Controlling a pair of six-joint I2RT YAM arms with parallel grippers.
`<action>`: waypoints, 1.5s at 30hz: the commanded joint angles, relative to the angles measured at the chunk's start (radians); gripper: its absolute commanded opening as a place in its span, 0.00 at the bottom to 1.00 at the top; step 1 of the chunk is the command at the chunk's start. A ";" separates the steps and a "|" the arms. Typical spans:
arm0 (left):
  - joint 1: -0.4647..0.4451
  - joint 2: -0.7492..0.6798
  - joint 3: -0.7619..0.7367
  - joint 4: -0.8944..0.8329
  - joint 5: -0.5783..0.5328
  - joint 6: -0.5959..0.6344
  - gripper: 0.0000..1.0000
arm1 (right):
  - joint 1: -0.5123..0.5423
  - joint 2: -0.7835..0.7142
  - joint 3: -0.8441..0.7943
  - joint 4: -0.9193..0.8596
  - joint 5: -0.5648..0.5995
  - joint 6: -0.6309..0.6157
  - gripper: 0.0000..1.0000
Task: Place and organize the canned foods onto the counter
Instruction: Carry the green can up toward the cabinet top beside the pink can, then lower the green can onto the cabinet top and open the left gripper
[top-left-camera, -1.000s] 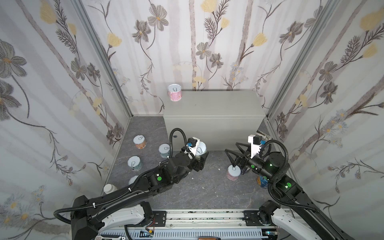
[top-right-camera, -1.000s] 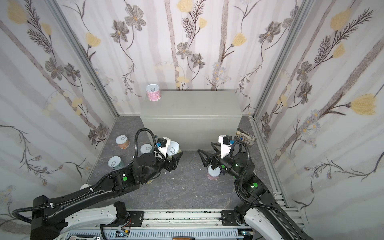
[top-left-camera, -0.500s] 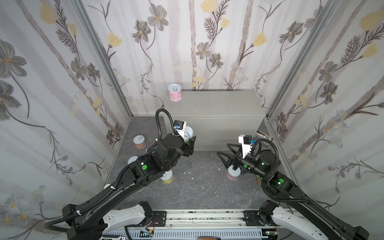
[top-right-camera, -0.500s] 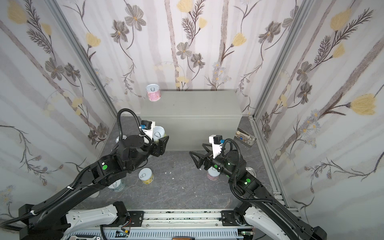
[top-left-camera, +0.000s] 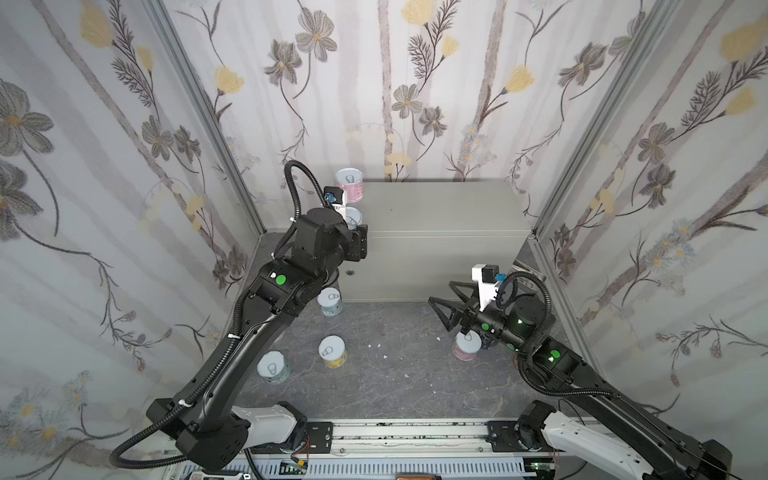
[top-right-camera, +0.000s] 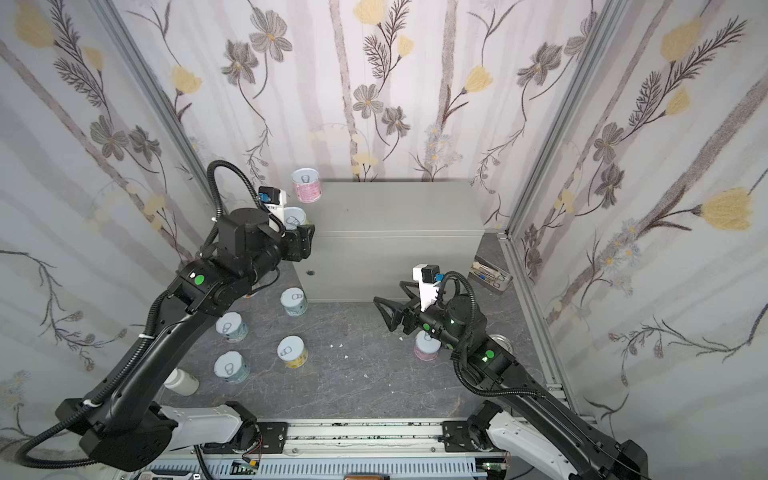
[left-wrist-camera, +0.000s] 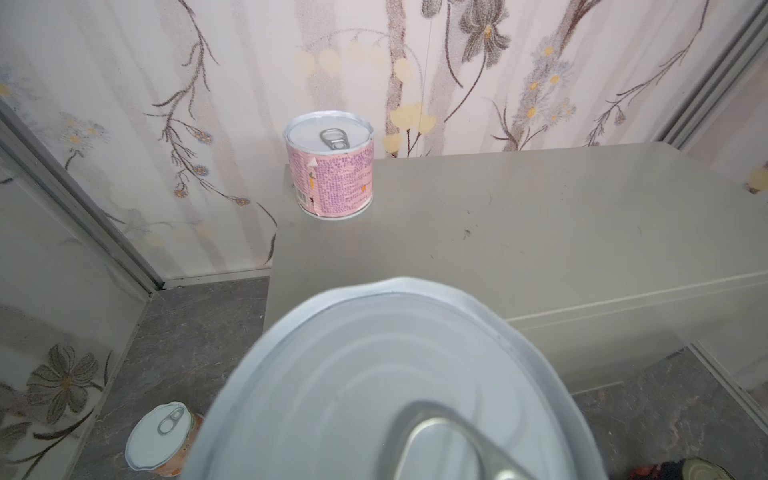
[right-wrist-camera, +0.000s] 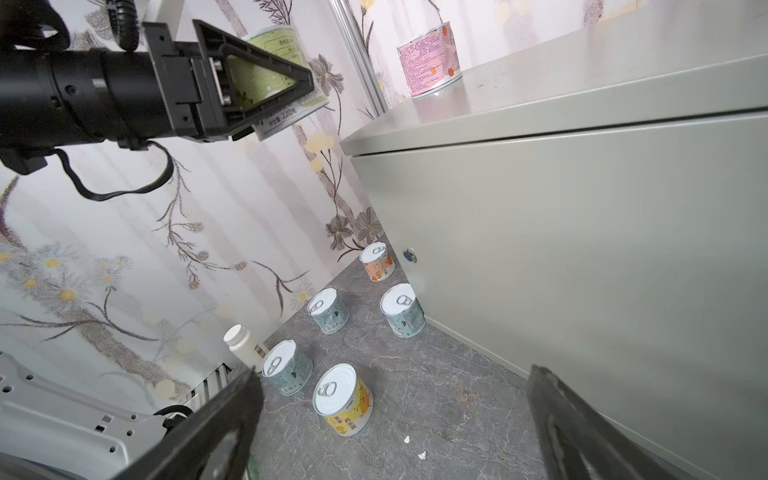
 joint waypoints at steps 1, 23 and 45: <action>0.028 0.049 0.072 0.037 0.020 0.036 0.68 | 0.001 0.012 0.005 0.051 0.005 -0.026 1.00; 0.153 0.360 0.312 0.021 0.029 0.084 0.68 | -0.079 0.072 0.023 0.036 -0.021 -0.085 1.00; 0.190 0.412 0.316 0.028 0.078 0.074 0.75 | -0.114 0.092 0.008 0.069 -0.067 -0.068 1.00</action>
